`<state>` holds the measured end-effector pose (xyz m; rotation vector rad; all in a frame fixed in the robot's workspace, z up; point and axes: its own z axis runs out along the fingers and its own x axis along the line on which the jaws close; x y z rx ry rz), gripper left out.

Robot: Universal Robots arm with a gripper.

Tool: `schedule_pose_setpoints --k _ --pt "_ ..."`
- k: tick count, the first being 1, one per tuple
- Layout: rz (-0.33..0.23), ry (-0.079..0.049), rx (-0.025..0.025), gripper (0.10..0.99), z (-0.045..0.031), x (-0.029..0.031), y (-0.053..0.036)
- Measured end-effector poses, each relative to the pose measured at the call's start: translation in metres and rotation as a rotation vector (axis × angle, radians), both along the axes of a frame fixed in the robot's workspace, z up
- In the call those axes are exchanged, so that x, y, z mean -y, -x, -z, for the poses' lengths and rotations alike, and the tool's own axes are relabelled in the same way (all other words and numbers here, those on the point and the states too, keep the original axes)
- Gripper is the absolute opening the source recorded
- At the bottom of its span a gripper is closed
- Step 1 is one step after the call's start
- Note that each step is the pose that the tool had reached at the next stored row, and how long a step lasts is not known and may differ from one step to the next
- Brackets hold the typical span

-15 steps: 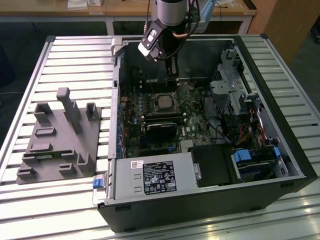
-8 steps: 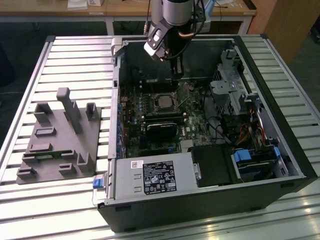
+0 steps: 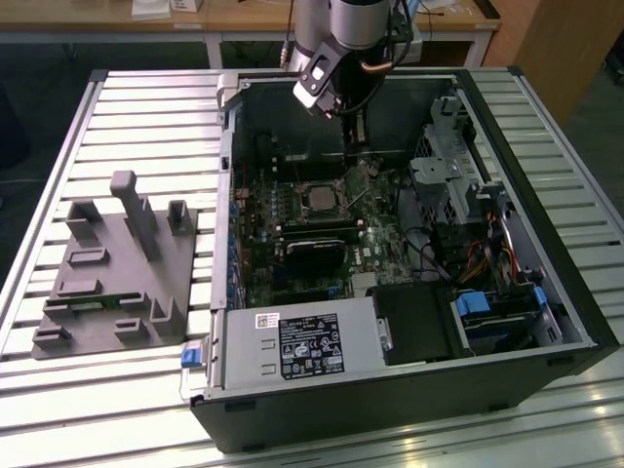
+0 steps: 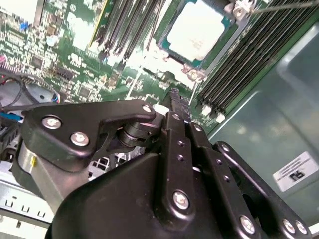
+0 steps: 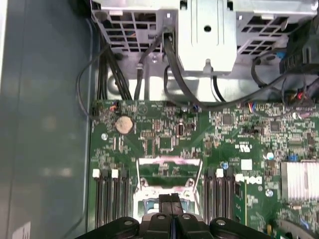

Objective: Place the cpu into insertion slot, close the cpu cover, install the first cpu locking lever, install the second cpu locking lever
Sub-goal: 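Close the cpu cover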

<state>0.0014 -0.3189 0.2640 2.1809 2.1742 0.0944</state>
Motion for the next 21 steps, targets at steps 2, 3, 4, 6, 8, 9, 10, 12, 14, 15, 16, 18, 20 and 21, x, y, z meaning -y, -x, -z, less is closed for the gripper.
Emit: schedule_pose_setpoints --k 2,3,4,6,8,9,10,12,14,15,16,18,20,21 --pt "0.000 0.000 0.0000 0.106 0.0000 -0.0003 -0.0039" --pt "0.000 0.000 0.0001 0.106 0.0000 -0.0005 -0.0059" --pt "0.000 0.000 0.0000 0.106 0.0000 -0.0006 -0.0081" --pt "0.000 0.000 0.0000 0.106 0.0000 -0.0010 -0.0119" --pt "0.000 0.000 0.0000 0.106 0.0000 -0.0012 -0.0156" --pt "0.000 0.000 0.0000 0.106 0.0000 -0.0014 -0.0175" --pt "0.000 0.000 0.0000 0.106 0.0000 -0.0015 -0.0194" --pt "0.000 0.000 0.0000 0.106 0.0000 -0.0018 -0.0233" --pt "0.000 0.000 0.0000 0.106 0.0000 -0.0022 -0.0270" --pt "0.000 0.000 0.0000 0.106 0.0000 -0.0025 -0.0286" --pt "0.000 0.000 0.0000 0.106 0.0000 -0.0027 -0.0303" --pt "0.000 0.000 0.0000 0.106 0.0000 -0.0031 -0.0336" --pt "0.000 0.000 0.0000 0.106 0.0000 -0.0036 -0.0372" --pt "0.000 0.000 0.0001 0.106 0.0000 -0.0038 -0.0391"
